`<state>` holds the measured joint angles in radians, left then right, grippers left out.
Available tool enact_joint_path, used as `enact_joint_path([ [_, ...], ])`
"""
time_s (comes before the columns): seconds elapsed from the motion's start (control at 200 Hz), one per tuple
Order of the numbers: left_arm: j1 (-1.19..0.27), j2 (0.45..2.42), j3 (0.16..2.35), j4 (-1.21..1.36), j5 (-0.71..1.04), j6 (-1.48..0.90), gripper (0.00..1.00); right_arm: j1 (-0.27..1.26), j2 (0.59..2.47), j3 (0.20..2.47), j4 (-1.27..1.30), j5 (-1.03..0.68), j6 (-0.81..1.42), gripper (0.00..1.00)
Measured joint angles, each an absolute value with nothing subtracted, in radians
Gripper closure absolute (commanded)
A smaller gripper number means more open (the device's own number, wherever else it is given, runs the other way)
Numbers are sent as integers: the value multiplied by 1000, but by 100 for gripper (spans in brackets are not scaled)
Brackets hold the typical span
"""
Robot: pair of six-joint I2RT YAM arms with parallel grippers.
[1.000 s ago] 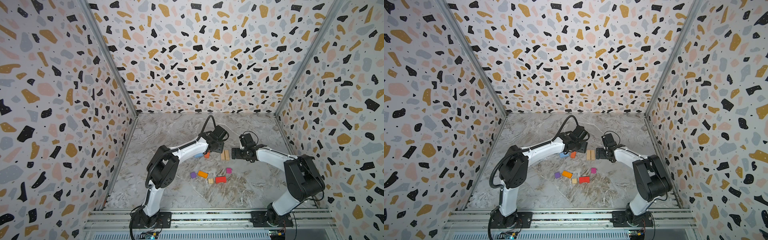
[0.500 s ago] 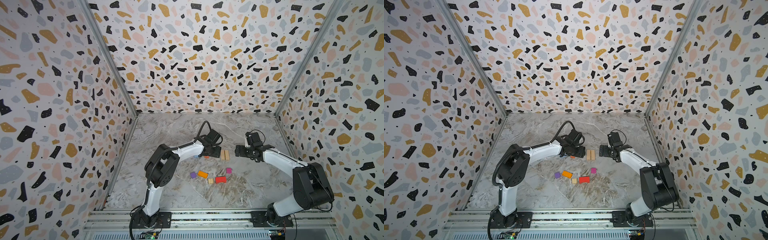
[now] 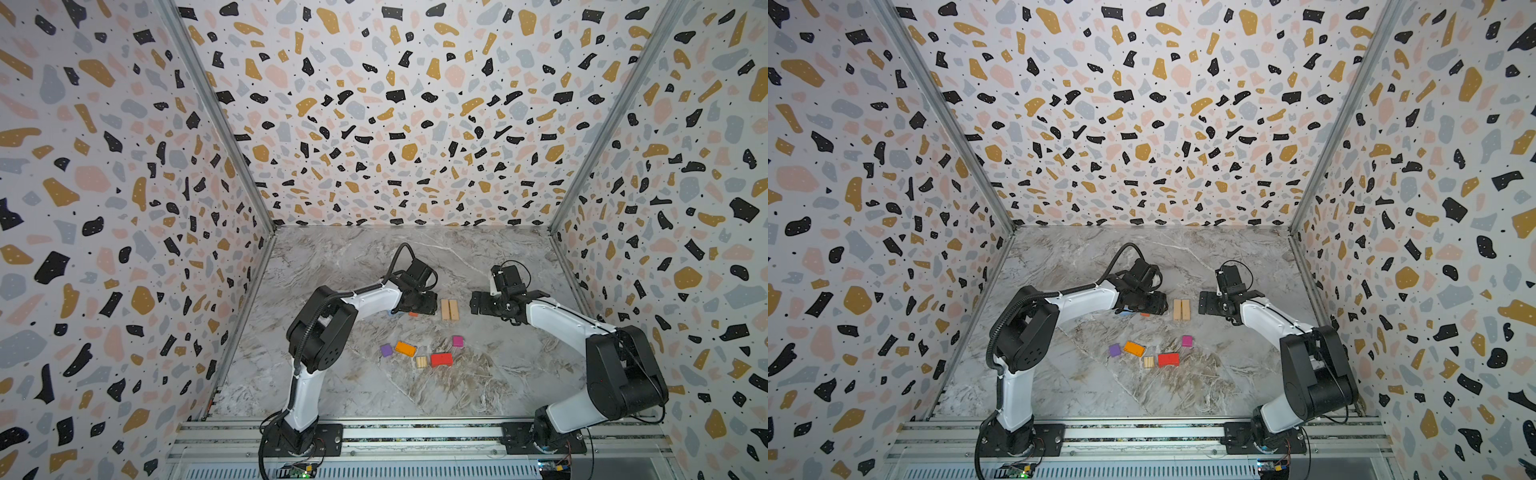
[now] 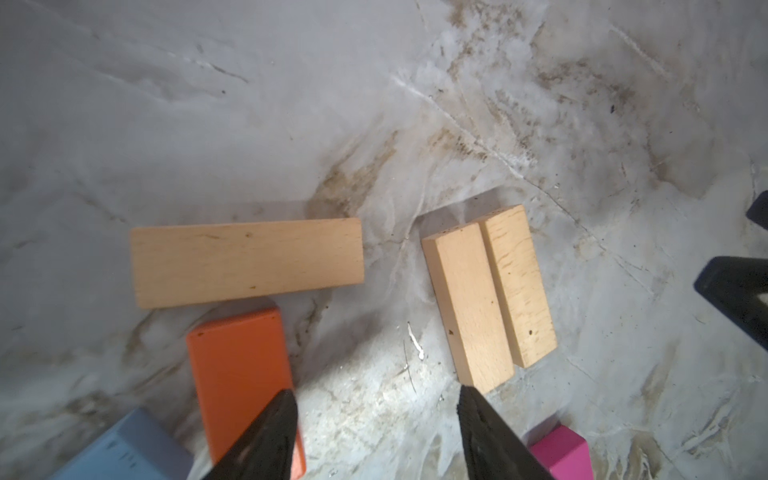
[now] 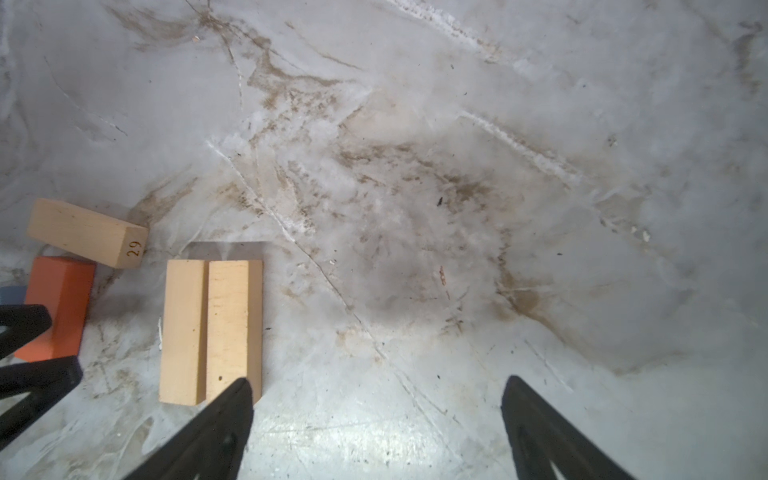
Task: Build the wood block tower
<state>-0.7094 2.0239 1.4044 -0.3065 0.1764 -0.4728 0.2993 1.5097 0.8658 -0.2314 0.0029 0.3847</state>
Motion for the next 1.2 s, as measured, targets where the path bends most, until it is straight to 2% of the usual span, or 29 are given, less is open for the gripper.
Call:
enact_joint_path([
  [0.536, -704, 2071, 1404, -289, 175, -495, 37, 299, 1510, 859, -232, -7, 386, 5],
  [1.202, -564, 2028, 1347, -285, 96, -513, 38, 299, 1510, 854, -231, -10, 387, 5],
])
